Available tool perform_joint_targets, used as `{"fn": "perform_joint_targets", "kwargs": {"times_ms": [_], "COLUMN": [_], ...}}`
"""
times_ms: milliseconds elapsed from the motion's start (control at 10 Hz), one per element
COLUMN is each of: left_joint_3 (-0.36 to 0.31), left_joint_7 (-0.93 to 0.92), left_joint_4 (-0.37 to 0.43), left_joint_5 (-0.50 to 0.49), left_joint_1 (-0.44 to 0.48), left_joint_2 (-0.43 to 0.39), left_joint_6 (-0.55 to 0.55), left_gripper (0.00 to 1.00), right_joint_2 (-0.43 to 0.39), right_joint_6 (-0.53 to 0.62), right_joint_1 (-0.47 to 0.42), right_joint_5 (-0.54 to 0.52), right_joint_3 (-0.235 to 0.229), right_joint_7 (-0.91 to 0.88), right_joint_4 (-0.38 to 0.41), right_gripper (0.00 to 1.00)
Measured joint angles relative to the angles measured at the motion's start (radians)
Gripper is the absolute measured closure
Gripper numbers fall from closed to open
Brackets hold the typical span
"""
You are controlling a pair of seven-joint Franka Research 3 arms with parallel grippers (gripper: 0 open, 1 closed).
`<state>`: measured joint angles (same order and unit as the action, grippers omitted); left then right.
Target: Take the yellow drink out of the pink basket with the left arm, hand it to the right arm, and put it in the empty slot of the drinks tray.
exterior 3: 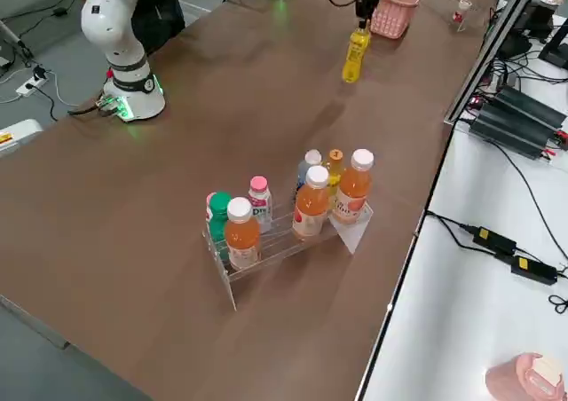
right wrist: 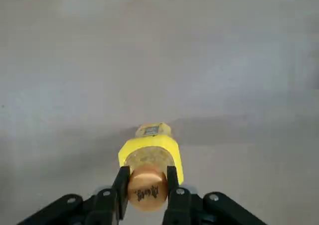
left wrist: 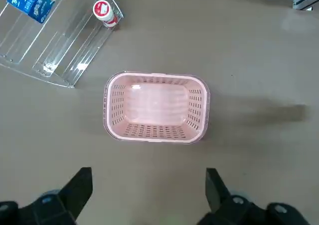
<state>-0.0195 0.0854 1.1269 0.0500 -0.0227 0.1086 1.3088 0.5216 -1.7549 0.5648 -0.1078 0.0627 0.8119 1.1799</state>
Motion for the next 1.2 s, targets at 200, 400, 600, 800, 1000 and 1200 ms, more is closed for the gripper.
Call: {"fn": "perform_joint_targets", "kwargs": {"times_ms": [200,400,600,800,1000,1200], "left_joint_3": [0.0,0.0,0.0,0.0,0.001,0.002], "left_joint_7": [-0.001,-0.001,-0.001,-0.001,-0.001,-0.001], "left_joint_4": [0.002,0.001,0.0,0.0,0.0,-0.001], "left_joint_5": [0.0,0.0,0.0,0.0,0.0,0.0], "left_joint_1": [0.0,0.001,0.001,0.002,0.001,-0.001], "left_joint_2": [0.024,0.029,0.029,0.029,0.028,0.028], "left_joint_6": [0.001,0.002,0.002,0.002,0.003,0.003], "left_gripper": [0.0,0.0,0.0,0.0,0.0,0.0], "right_joint_2": [-0.076,-0.112,-0.131,-0.154,-0.193,-0.223], "right_joint_6": [0.089,0.102,0.126,0.147,0.204,0.276], "right_joint_1": [-0.092,-0.181,-0.266,-0.383,-0.499,-0.597], "right_joint_5": [0.028,0.031,0.03,0.031,0.032,0.033], "right_joint_3": [-0.002,-0.004,-0.006,-0.007,-0.007,-0.007], "right_joint_7": [0.014,0.014,0.016,0.01,-0.072,-0.147], "right_joint_4": [0.001,0.002,0.002,0.003,0.002,0.003], "right_gripper": [0.66,0.66,0.66,0.66,0.66,0.66]}}
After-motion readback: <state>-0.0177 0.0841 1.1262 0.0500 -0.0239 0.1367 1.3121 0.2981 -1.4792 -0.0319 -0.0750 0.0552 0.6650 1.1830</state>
